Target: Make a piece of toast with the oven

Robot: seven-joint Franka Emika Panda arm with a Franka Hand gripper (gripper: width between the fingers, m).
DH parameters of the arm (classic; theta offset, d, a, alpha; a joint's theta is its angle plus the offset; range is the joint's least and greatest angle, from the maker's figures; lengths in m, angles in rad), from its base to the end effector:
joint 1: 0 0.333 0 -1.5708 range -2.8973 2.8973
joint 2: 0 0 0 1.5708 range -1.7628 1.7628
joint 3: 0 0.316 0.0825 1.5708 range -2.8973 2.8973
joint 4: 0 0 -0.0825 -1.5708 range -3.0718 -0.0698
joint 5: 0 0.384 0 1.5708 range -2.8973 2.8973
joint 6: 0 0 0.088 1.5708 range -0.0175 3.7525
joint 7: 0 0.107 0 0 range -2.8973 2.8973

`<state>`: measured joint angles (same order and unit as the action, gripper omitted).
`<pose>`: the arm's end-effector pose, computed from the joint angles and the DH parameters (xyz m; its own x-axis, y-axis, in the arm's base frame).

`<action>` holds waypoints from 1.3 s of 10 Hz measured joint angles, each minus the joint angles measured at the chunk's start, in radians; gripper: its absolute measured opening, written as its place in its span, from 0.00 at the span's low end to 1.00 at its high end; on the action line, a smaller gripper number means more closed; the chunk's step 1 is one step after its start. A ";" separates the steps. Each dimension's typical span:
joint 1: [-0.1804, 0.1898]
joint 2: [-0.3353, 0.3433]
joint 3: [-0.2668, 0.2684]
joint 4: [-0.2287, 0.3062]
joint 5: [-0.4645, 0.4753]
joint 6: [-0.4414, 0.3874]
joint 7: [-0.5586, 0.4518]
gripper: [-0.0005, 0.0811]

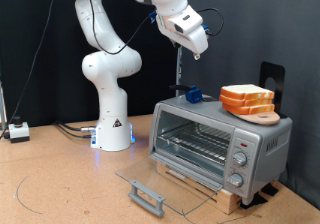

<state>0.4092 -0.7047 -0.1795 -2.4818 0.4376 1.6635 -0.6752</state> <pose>0.3122 0.1076 0.5230 0.6613 0.7176 0.2184 0.7113 -0.5075 -0.4863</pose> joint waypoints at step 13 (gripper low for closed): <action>-0.076 -0.216 0.202 -0.329 -0.041 0.282 0.134 1.00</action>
<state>0.3334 -0.9210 0.0228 -2.8109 0.3968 1.9455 -0.5417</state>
